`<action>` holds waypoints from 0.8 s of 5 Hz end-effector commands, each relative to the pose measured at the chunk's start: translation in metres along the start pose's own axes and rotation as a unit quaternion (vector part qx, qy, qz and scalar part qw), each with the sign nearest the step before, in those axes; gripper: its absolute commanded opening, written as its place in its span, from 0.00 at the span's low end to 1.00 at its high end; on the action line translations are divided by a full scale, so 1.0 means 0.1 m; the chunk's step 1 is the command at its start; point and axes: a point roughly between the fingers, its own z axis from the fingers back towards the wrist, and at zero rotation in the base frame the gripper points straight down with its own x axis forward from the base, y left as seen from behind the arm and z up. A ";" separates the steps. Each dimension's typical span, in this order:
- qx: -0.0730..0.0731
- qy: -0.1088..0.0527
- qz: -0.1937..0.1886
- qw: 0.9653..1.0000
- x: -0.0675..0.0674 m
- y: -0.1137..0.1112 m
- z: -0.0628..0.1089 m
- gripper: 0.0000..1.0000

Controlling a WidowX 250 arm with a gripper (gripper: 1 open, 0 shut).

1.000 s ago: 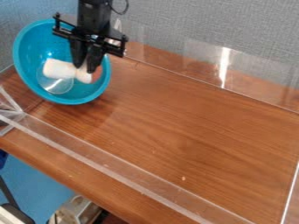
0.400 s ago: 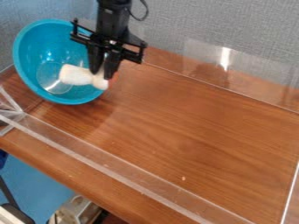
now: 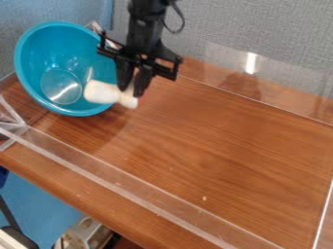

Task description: Remove the mushroom from inside the blue bowl and put it on the table

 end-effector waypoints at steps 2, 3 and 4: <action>-0.002 -0.001 -0.009 1.000 0.00 -0.14 -0.11 0.00; -0.003 0.006 -0.012 1.000 0.00 -0.19 -0.21 0.00; -0.003 0.010 -0.013 1.000 0.01 -0.23 -0.24 0.00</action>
